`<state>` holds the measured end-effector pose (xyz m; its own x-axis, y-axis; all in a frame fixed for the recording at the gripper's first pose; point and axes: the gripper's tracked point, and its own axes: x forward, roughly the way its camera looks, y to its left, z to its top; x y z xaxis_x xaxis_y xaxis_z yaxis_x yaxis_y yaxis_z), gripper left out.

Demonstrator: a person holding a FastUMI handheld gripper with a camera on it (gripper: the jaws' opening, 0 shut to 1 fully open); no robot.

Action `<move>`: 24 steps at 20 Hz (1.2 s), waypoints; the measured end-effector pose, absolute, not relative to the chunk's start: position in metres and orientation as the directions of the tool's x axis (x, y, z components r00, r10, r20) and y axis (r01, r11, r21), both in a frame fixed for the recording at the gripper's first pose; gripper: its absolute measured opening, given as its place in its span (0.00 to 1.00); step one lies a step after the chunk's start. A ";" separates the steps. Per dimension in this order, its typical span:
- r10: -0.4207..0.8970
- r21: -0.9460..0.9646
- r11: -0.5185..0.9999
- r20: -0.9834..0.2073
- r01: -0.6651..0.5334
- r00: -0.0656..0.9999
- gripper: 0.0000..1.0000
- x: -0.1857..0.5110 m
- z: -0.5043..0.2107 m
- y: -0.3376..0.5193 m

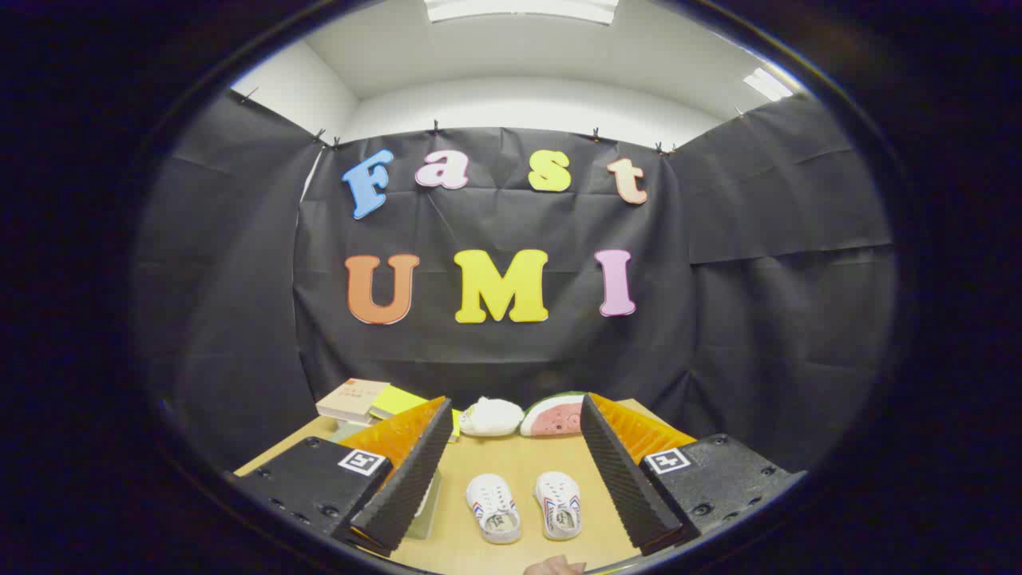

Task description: Open the storage box then place both shoes into the box .Put the left shoe in first, then the right shoe, with the right side of both shoes facing outward in a uniform manner.

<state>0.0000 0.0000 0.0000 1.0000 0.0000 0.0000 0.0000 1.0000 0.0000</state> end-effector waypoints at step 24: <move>0.112 0.129 0.989 -0.306 -0.076 0.945 1.00 0.065 -0.077 0.025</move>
